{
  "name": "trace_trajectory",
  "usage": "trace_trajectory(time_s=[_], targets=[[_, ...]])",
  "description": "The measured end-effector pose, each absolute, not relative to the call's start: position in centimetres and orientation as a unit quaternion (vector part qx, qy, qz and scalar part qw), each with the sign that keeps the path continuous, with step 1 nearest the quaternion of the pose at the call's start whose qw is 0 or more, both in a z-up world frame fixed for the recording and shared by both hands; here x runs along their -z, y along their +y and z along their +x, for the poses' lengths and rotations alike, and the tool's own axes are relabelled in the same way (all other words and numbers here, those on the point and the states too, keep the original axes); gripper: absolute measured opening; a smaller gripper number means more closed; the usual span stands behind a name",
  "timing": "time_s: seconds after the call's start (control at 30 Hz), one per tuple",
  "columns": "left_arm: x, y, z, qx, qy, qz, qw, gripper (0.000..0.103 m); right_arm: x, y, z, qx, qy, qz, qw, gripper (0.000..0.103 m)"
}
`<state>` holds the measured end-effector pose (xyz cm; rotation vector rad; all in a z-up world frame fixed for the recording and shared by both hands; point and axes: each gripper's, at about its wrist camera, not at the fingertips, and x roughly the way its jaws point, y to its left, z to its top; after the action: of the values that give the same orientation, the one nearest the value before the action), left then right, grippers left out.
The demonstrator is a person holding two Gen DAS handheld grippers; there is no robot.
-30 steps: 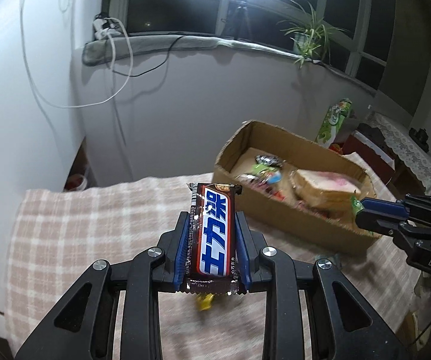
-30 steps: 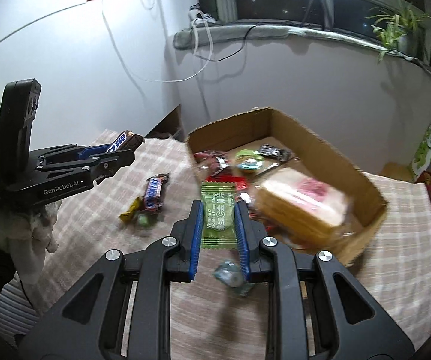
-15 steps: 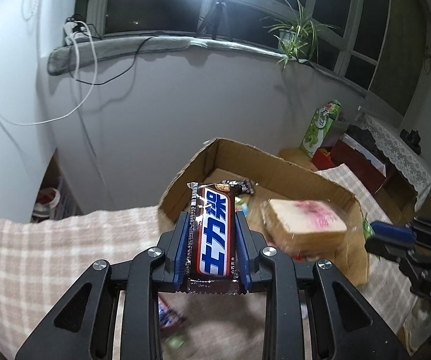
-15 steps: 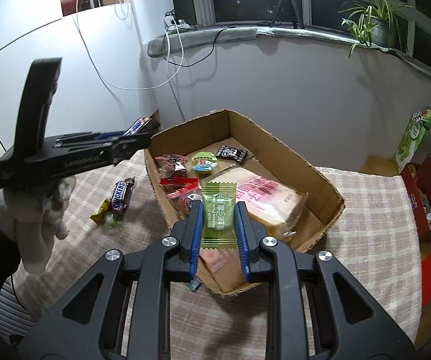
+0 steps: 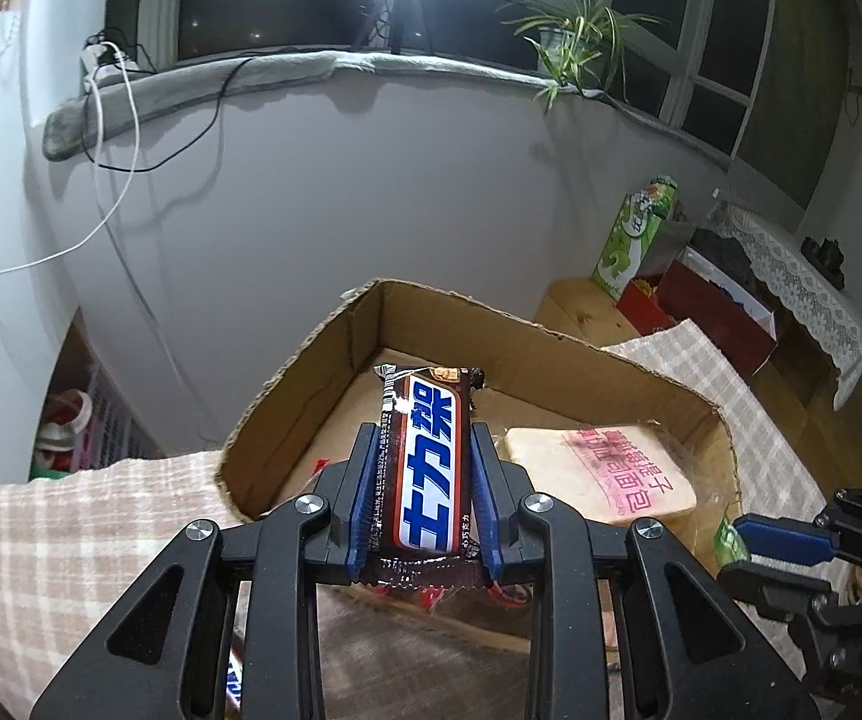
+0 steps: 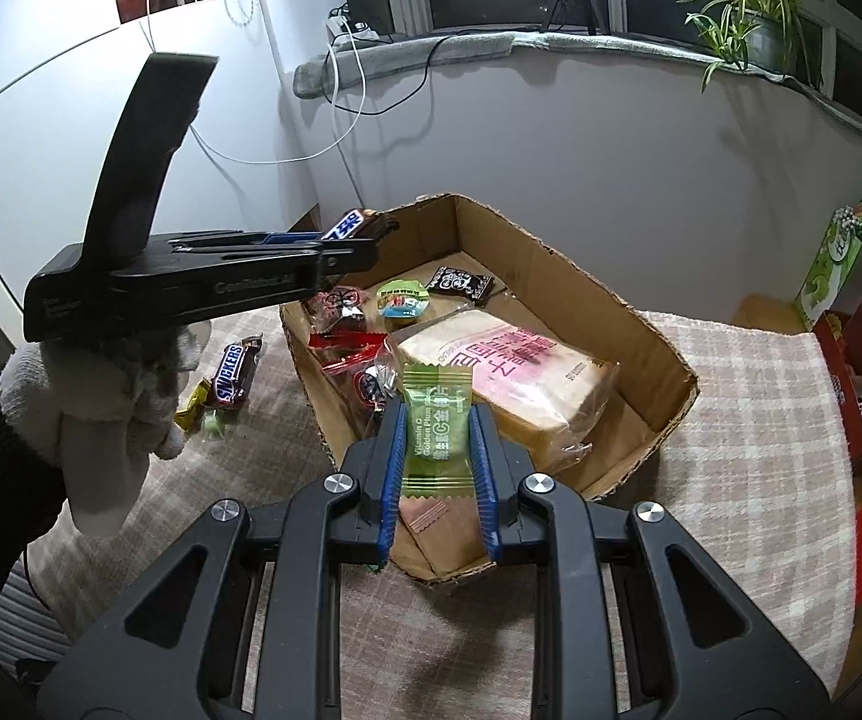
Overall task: Organize snacks
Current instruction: 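Carry the Snickers bar into the box and open the left gripper while the right drops the green candy there, then move both grippers back to the remaining Snickers bar and yellow candy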
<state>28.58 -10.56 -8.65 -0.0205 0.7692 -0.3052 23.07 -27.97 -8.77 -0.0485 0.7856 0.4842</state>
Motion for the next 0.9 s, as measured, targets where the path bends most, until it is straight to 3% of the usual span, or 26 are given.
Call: trace_trajectory(time_s=[0.3,0.37,0.4,0.43,0.9], targets=[[8.0,-11.7,28.2,0.149,0.362,0.009,0.920,0.028,9.0,-27.6,23.0,-0.233,0.379,-0.033,0.895,0.025],[7.9,-11.7,28.0,0.149,0.361,0.009,0.921,0.033,8.9,-27.4,22.9,-0.228,0.377,-0.038,0.897,0.043],[7.8,-11.8,28.0,0.149,0.360,0.009,0.921,0.037,8.8,-27.4,22.7,-0.223,0.372,-0.042,0.900,0.061],[7.7,-11.8,27.8,0.149,0.359,0.010,0.921,0.041,8.8,-27.5,22.6,-0.219,0.367,-0.043,0.903,0.069],[6.3,-11.7,26.1,0.152,0.343,0.010,0.927,0.043,7.6,-27.8,21.3,-0.209,0.358,-0.038,0.909,0.076]])
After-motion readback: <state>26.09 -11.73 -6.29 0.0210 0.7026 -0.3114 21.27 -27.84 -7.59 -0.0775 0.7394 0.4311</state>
